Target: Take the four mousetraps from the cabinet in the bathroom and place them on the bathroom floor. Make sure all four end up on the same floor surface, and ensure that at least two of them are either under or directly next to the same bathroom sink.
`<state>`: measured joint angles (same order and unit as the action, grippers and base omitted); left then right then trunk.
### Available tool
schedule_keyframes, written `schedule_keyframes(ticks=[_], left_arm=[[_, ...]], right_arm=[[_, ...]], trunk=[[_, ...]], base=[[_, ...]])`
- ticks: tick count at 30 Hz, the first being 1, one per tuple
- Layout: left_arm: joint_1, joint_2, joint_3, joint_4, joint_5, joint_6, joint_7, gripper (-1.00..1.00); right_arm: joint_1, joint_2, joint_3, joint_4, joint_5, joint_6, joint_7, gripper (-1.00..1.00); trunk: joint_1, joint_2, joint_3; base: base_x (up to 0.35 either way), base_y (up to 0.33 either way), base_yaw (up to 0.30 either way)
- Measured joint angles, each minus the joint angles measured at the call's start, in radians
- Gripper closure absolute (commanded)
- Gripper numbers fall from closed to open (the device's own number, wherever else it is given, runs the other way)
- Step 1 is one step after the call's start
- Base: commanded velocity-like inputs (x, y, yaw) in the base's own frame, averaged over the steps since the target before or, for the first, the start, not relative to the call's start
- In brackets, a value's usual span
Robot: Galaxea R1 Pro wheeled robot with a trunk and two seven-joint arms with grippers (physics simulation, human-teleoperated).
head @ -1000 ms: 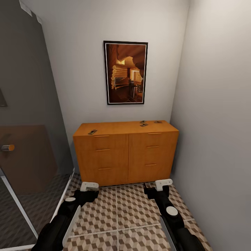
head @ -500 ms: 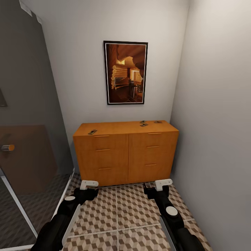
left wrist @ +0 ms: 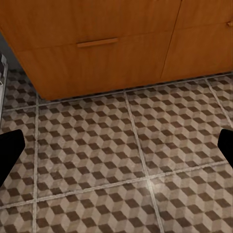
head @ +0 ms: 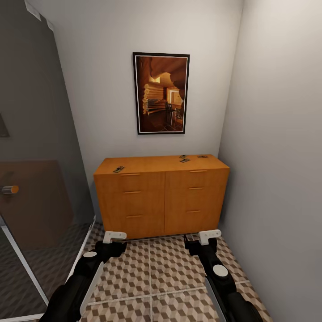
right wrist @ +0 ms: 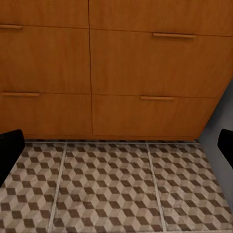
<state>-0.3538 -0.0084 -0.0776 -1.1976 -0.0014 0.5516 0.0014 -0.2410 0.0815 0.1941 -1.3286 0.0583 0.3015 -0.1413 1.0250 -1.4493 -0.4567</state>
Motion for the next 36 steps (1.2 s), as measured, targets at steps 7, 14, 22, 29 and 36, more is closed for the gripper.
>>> schedule_keyframes(ticks=[7,14,22,29,36], left_arm=[[0.000,-0.001,0.000,-0.002,0.000,0.000,0.000,-1.00],[0.000,-0.003,-0.001,0.000,0.002,0.001,0.000,-1.00],[0.000,-0.003,-0.001,-0.002,0.002,0.000,-0.001,-1.00],[0.001,-0.003,-0.001,-0.048,0.003,0.002,-0.001,-1.00],[0.004,-0.004,0.002,-0.102,0.003,0.007,-0.001,-1.00]], right_arm=[[0.000,0.000,0.000,0.000,0.000,0.001,0.000,-1.00],[0.000,0.000,-0.001,0.000,0.000,0.001,0.000,-1.00],[0.000,0.000,-0.001,0.000,0.001,0.002,0.000,-1.00],[0.000,0.000,-0.001,0.000,0.001,0.004,0.000,-1.00],[0.000,0.000,-0.001,0.000,0.001,0.004,0.000,-1.00]], trunk=[[0.000,0.000,0.000],[0.000,0.000,0.000],[0.000,0.000,0.000],[0.000,0.000,0.000],[0.000,0.000,0.000]], base=[[0.000,0.000,0.000],[0.000,0.000,0.000],[0.000,0.000,0.000],[0.000,0.000,0.000],[0.000,0.000,0.000]])
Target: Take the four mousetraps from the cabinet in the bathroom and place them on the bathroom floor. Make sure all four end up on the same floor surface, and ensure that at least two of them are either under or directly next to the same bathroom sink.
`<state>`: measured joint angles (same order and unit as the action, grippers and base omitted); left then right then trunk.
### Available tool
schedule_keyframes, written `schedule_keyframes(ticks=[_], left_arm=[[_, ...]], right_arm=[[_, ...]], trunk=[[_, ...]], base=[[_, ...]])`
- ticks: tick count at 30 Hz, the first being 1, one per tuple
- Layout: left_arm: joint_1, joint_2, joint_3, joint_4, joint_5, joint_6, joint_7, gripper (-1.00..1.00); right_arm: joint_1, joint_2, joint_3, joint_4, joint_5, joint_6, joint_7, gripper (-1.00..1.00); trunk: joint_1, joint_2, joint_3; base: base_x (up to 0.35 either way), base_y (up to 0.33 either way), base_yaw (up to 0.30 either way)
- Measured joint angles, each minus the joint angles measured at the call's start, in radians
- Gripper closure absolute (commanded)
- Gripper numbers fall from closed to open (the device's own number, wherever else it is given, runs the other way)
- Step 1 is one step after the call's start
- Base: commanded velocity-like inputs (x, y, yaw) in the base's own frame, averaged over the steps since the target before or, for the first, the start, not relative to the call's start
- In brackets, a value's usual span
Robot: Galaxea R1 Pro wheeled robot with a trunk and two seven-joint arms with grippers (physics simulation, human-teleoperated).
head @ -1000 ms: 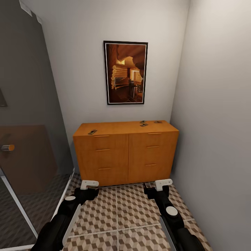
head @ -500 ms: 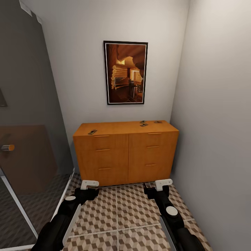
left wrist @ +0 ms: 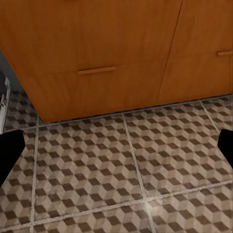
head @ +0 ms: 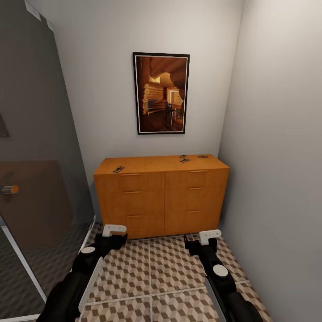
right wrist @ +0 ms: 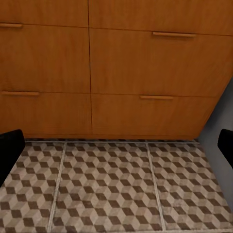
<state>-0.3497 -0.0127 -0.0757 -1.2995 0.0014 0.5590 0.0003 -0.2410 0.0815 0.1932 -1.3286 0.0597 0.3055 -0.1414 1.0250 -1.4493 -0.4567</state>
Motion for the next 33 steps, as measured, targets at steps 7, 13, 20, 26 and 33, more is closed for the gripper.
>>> schedule_keyframes(ticks=[7,13,20,26,33], left_arm=[[0.000,-0.005,0.007,-0.016,-0.002,0.078,0.001,-1.00],[-0.029,-0.014,0.008,-0.130,-0.004,0.314,0.001,-1.00],[-0.190,-0.034,0.008,-0.180,-0.005,0.427,0.003,-1.00],[-0.330,-0.038,0.008,-0.092,-0.004,0.443,0.005,-1.00],[-0.468,-0.039,0.009,0.062,-0.004,0.446,0.005,-1.00]], right_arm=[[0.000,0.000,0.000,0.000,0.000,0.001,0.000,-1.00],[0.000,0.000,0.000,0.000,0.000,0.001,0.000,-1.00],[0.000,0.000,0.000,0.000,0.000,0.002,0.000,-1.00],[0.000,0.000,0.000,0.000,-0.001,0.002,0.000,-1.00],[0.000,0.001,0.000,0.002,-0.001,0.002,0.000,-1.00]], trunk=[[0.000,0.000,0.000],[0.000,0.000,0.000],[0.000,0.000,0.000],[0.000,0.000,0.000],[0.000,0.000,0.000]], base=[[0.000,0.000,0.000],[0.000,0.000,0.000],[0.000,0.000,0.000],[0.000,0.000,0.000],[0.000,0.000,0.000]])
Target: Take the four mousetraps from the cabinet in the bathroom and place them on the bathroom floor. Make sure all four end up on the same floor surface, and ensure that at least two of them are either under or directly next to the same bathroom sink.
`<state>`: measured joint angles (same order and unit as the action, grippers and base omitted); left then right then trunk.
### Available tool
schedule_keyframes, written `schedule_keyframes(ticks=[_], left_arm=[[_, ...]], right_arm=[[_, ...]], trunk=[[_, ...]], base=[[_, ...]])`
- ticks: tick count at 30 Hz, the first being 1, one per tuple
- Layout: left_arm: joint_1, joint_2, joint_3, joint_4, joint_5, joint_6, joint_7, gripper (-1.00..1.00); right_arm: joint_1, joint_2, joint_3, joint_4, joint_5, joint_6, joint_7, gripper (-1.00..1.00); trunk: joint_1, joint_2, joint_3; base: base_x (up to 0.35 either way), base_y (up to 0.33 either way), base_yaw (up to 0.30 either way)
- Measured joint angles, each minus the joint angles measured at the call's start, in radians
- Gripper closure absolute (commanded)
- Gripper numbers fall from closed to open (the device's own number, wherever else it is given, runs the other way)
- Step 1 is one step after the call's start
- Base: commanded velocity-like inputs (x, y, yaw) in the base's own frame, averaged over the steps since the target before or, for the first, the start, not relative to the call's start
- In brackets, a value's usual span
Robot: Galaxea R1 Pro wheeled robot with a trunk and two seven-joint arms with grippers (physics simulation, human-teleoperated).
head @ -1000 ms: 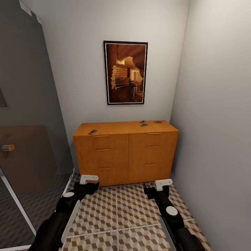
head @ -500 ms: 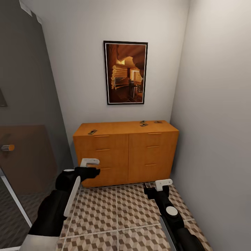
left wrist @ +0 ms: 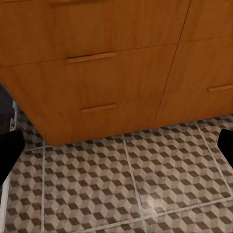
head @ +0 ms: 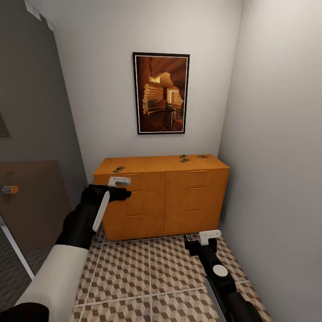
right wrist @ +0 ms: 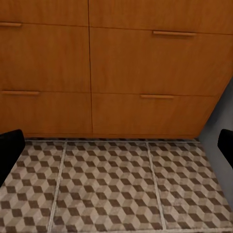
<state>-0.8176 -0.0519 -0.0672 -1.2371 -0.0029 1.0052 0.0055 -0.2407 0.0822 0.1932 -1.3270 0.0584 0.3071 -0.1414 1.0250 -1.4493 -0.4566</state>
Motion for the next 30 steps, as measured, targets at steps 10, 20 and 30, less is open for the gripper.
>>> schedule_keyframes(ticks=[10,20,30], left_arm=[[-0.121,0.000,0.000,0.110,-0.001,0.001,0.000,-1.00],[-0.130,0.002,-0.003,0.102,-0.001,0.004,-0.004,-1.00],[-0.131,0.027,-0.065,-0.021,0.000,0.005,-0.007,-1.00]], right_arm=[[0.000,0.002,0.001,0.010,0.000,0.000,0.000,-1.00],[0.000,0.002,0.001,0.011,0.000,0.000,-0.001,-1.00],[0.000,0.002,0.000,0.011,0.000,0.000,0.000,-1.00]], trunk=[[0.000,0.000,0.000],[0.000,0.000,0.000],[0.000,0.000,0.000]], base=[[0.000,0.000,0.000],[0.000,0.000,0.000],[0.000,0.000,0.000]])
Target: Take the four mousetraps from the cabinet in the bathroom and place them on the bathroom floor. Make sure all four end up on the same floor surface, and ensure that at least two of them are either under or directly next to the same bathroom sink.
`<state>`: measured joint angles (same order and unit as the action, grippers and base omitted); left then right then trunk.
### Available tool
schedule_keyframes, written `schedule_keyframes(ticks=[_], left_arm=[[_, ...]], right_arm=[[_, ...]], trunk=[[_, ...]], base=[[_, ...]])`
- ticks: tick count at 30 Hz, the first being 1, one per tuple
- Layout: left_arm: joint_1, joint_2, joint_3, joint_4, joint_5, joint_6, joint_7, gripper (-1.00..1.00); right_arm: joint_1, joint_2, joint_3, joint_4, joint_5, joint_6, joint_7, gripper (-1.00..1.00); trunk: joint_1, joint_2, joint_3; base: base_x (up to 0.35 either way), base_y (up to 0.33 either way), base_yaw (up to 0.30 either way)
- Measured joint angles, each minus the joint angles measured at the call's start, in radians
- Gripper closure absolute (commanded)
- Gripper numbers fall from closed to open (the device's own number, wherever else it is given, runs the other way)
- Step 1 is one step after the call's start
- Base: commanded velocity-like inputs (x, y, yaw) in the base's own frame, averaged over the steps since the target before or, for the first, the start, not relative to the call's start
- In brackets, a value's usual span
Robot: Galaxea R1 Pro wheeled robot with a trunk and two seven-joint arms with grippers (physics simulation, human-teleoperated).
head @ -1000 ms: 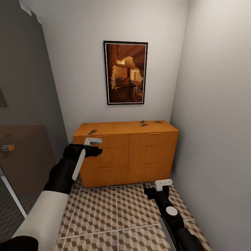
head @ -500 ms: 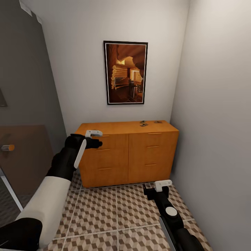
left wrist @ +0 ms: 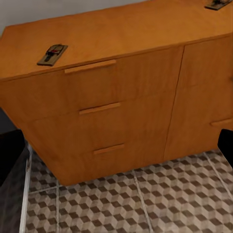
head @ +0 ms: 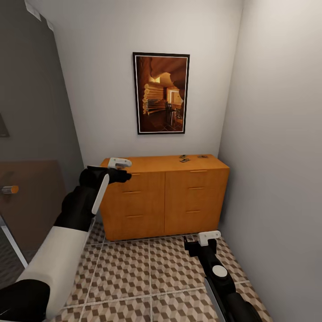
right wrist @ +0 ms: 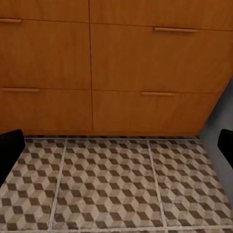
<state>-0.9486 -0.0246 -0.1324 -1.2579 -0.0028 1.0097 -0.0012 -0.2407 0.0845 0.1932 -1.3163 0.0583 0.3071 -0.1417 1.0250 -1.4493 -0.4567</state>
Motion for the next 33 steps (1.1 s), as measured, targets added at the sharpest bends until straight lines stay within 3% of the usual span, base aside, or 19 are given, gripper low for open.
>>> schedule_keyframes(ticks=[20,23,26,29,33], left_arm=[[0.000,0.008,-0.012,-0.005,0.000,0.000,0.000,-1.00],[0.000,0.008,-0.012,-0.006,0.000,0.000,0.000,-1.00],[0.000,0.008,-0.012,-0.006,0.000,0.000,0.000,-1.00],[0.000,0.012,-0.012,-0.005,0.000,0.000,0.000,-1.00],[0.000,0.013,-0.012,-0.005,0.000,0.000,0.000,-1.00]], right_arm=[[0.000,-0.005,0.001,0.003,0.000,-0.002,0.001,-1.00],[0.000,-0.008,0.001,0.071,0.000,-0.009,0.006,-1.00],[0.000,-0.008,0.001,0.232,0.001,-0.078,0.010,-1.00],[0.000,-0.006,0.013,0.434,0.005,-0.263,0.013,-1.00],[0.000,-0.005,0.033,0.627,0.009,-0.450,0.014,-1.00]], trunk=[[0.000,0.000,0.000],[0.000,0.000,0.000],[0.000,0.000,0.000],[0.000,0.000,0.000],[0.000,0.000,0.000]], base=[[0.112,0.000,0.000],[0.152,0.000,0.000],[0.132,0.000,0.000],[0.123,0.000,0.000],[0.120,0.000,0.000]])
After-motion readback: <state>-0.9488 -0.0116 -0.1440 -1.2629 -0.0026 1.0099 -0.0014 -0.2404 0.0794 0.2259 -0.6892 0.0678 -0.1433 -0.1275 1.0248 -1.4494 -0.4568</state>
